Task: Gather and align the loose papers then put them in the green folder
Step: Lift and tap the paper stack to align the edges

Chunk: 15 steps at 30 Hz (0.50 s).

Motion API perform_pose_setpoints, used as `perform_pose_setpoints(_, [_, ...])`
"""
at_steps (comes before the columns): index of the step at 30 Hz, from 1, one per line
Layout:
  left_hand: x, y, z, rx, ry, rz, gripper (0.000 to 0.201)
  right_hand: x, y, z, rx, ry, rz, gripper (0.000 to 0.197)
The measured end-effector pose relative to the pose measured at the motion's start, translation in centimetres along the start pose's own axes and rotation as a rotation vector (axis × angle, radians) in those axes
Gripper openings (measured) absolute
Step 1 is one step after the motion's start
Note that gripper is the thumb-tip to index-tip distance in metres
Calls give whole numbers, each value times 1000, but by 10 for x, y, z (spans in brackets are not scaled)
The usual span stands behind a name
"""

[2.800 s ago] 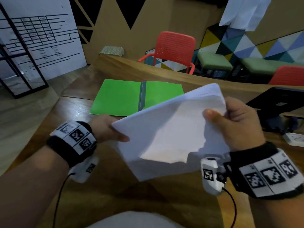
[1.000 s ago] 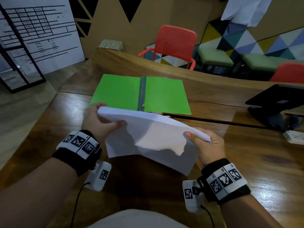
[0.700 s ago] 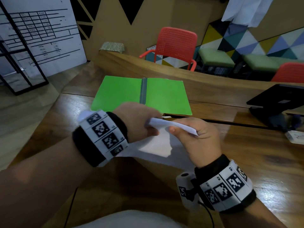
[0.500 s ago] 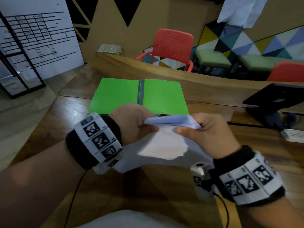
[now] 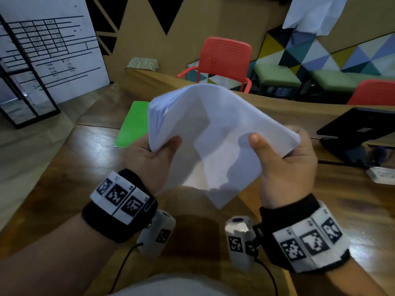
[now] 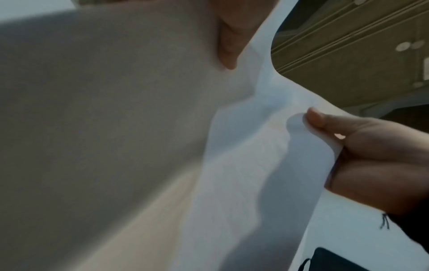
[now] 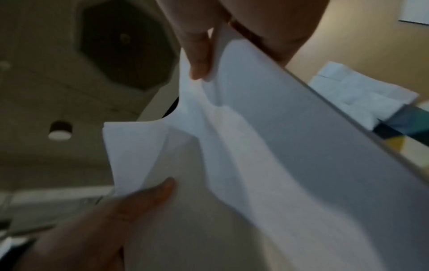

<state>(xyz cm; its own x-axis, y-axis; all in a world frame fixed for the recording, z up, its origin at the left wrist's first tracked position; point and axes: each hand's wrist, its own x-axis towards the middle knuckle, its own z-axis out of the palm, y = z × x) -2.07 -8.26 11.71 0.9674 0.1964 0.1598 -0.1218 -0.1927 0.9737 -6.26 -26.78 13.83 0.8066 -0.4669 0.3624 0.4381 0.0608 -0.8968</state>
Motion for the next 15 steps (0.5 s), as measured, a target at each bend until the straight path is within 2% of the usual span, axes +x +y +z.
perform_pose_setpoints(4, [-3,-7,1,-16,-50,62,13,1,16,0,-252,-35,-58,39])
perform_pose_setpoints(6, [-2,-3,1,-56,-105,156,26,1,20,-2,-239,-55,-72,43])
perform_pose_setpoints(8, [0,3,1,-80,-154,212,28,3,20,-5,-219,-64,-81,43])
perform_pose_setpoints(11, [1,5,1,-196,-220,237,28,5,20,-11,-199,-73,-86,34])
perform_pose_setpoints(15, [-7,-2,2,-245,-250,233,49,4,21,-14,-156,-75,-59,30])
